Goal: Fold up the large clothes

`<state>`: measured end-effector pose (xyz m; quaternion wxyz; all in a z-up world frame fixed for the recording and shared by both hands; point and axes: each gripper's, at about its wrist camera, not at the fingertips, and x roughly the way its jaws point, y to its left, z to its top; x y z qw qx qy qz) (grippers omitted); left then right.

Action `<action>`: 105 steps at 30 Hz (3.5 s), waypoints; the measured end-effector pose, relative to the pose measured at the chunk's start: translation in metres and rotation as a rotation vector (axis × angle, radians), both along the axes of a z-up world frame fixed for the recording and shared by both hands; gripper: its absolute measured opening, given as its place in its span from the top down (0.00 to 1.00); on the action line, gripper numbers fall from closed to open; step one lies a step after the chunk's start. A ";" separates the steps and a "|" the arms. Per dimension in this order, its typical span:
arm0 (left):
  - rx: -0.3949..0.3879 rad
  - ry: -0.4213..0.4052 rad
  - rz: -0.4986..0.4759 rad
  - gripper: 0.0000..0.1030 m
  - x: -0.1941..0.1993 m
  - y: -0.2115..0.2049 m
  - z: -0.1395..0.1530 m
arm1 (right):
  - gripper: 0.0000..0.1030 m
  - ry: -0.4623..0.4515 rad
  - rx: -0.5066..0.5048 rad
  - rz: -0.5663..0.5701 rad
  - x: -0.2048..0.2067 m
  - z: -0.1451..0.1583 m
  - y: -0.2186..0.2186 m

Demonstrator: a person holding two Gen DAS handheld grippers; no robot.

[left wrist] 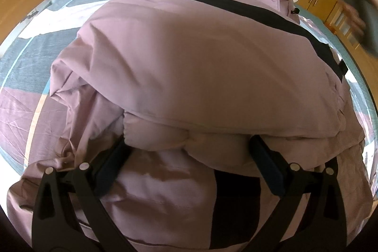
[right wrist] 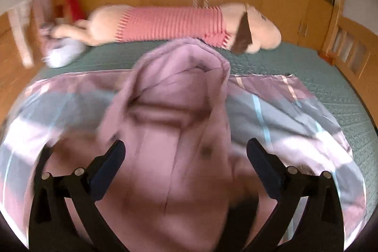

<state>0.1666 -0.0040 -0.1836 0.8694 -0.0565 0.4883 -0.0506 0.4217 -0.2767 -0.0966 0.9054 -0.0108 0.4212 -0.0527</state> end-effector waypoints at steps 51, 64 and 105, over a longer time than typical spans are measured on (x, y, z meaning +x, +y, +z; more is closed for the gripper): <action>0.061 -0.071 -0.012 0.02 -0.008 -0.012 -0.005 | 0.01 0.041 -0.036 -0.116 -0.402 -0.124 -0.053; 0.061 -0.071 -0.012 0.02 -0.008 -0.012 -0.005 | 0.01 0.040 -0.037 -0.119 -0.403 -0.125 -0.051; 0.061 -0.072 -0.012 0.02 -0.009 -0.013 -0.005 | 0.01 0.050 -0.041 -0.115 -0.402 -0.123 -0.050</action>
